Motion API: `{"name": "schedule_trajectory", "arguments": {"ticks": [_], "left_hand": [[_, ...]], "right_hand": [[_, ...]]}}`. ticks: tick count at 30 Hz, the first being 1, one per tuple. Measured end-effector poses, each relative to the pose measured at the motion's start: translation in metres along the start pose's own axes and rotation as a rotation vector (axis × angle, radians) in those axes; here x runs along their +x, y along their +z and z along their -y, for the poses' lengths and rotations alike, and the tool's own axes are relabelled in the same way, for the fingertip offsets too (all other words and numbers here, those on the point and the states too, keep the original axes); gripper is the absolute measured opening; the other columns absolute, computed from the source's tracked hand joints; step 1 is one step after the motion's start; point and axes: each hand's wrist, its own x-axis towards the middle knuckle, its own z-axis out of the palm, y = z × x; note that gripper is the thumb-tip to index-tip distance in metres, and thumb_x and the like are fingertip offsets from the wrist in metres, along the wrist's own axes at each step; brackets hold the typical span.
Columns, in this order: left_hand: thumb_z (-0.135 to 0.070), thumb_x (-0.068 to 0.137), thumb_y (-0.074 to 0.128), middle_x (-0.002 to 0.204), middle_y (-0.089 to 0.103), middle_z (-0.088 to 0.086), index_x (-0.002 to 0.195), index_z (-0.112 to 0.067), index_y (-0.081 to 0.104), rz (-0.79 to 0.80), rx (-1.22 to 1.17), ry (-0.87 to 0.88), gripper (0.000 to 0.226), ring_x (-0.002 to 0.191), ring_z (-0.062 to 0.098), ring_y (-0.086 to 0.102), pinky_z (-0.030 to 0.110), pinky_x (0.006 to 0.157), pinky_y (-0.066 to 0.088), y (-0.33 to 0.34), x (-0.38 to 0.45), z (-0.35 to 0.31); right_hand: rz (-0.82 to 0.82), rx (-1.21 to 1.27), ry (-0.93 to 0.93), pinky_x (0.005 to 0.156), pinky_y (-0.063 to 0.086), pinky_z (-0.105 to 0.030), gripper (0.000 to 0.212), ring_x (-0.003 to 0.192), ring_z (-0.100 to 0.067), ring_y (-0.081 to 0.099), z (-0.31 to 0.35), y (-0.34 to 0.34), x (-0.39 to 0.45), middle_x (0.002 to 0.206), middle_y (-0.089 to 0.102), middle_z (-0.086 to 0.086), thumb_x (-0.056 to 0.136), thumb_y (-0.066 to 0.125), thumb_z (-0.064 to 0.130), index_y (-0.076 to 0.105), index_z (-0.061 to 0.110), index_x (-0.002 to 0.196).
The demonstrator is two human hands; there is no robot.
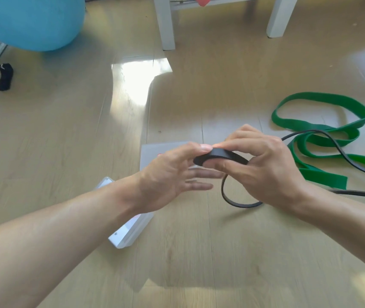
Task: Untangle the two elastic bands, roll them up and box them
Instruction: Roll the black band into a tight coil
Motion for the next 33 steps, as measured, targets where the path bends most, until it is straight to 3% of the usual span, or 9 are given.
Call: {"name": "schedule_trajectory", "arguments": {"ticks": [2, 4, 6, 9, 13, 18, 22, 28, 33], "left_hand": [[-0.049, 0.071, 0.079, 0.116, 0.075, -0.003, 0.124, -0.023, 0.069, -0.211, 0.228, 0.149, 0.060, 0.105, 0.017, 0.075, 0.043, 0.093, 0.061, 0.001, -0.001, -0.002], [-0.032, 0.075, 0.090, 0.101, 0.080, 0.001, 0.110, -0.020, 0.076, -0.278, 0.364, 0.239, 0.040, 0.090, 0.017, 0.078, 0.040, 0.083, 0.065, 0.004, -0.002, -0.006], [-0.016, 0.077, 0.089, 0.089, 0.082, 0.006, 0.101, -0.011, 0.080, -0.313, 0.340, 0.223, 0.027, 0.081, 0.017, 0.079, 0.037, 0.080, 0.065, 0.007, -0.002, -0.006], [-0.015, 0.080, 0.085, 0.085, 0.082, 0.009, 0.099, -0.007, 0.082, -0.330, 0.284, 0.164, 0.021, 0.081, 0.020, 0.080, 0.032, 0.075, 0.065, 0.008, -0.002, -0.003], [-0.016, 0.088, 0.077, 0.090, 0.080, 0.018, 0.094, 0.001, 0.080, -0.328, 0.141, 0.133, 0.018, 0.082, 0.024, 0.079, 0.028, 0.069, 0.063, 0.005, -0.001, 0.000], [-0.016, 0.096, 0.066, 0.096, 0.077, 0.016, 0.096, 0.001, 0.074, -0.272, -0.020, 0.089, 0.019, 0.084, 0.020, 0.076, 0.028, 0.070, 0.062, 0.003, -0.001, 0.002], [-0.017, 0.092, 0.074, 0.105, 0.077, 0.015, 0.105, 0.000, 0.076, -0.170, 0.116, 0.070, 0.021, 0.097, 0.020, 0.075, 0.039, 0.074, 0.064, 0.004, -0.004, -0.001], [-0.018, 0.087, 0.078, 0.100, 0.080, 0.013, 0.100, -0.008, 0.081, -0.203, 0.183, 0.023, 0.017, 0.095, 0.019, 0.075, 0.041, 0.082, 0.065, 0.000, -0.004, 0.008], [-0.017, 0.089, 0.077, 0.091, 0.075, 0.008, 0.096, -0.012, 0.082, -0.239, 0.246, 0.022, 0.010, 0.089, 0.021, 0.074, 0.042, 0.088, 0.063, -0.010, -0.005, 0.015]], "right_hand": [[0.081, -0.061, 0.068, 0.065, 0.041, -0.023, 0.009, 0.074, -0.015, 0.054, -0.001, -0.004, 0.002, 0.066, 0.062, 0.008, 0.081, 0.079, 0.039, 0.080, 0.036, 0.090], [0.160, -0.085, 0.141, 0.062, 0.042, -0.021, 0.008, 0.073, -0.012, 0.057, -0.001, -0.006, 0.004, 0.067, 0.062, 0.010, 0.084, 0.076, 0.038, 0.081, 0.033, 0.087], [0.201, -0.090, 0.190, 0.060, 0.042, -0.019, 0.007, 0.071, -0.008, 0.060, 0.001, -0.006, 0.005, 0.070, 0.065, 0.010, 0.085, 0.075, 0.034, 0.081, 0.033, 0.089], [0.195, -0.009, 0.277, 0.061, 0.044, -0.013, 0.013, 0.070, 0.000, 0.067, 0.005, -0.005, 0.003, 0.073, 0.074, 0.016, 0.081, 0.081, 0.033, 0.078, 0.035, 0.094], [0.181, 0.274, 0.463, 0.067, 0.052, -0.031, 0.034, 0.065, -0.021, 0.068, 0.004, -0.007, 0.004, 0.079, 0.078, -0.001, 0.076, 0.085, 0.031, 0.058, 0.021, 0.095], [0.095, 0.603, 0.598, 0.064, 0.056, -0.025, 0.026, 0.062, -0.017, 0.063, 0.001, -0.008, 0.003, 0.082, 0.076, -0.016, 0.071, 0.081, 0.017, 0.073, 0.011, 0.094], [0.150, 0.470, 0.590, 0.062, 0.050, -0.020, 0.033, 0.062, -0.008, 0.058, 0.005, -0.010, 0.004, 0.079, 0.077, -0.010, 0.066, 0.084, 0.029, 0.081, 0.015, 0.096], [0.330, 0.207, 0.557, 0.054, 0.040, -0.007, 0.016, 0.054, 0.006, 0.058, 0.010, -0.020, 0.011, 0.066, 0.073, 0.017, 0.079, 0.083, 0.028, 0.082, 0.032, 0.094], [0.263, 0.034, 0.552, 0.057, 0.047, -0.016, 0.006, 0.065, -0.001, 0.067, 0.009, -0.031, 0.017, 0.071, 0.075, 0.019, 0.076, 0.084, 0.039, 0.082, 0.036, 0.081]]}}
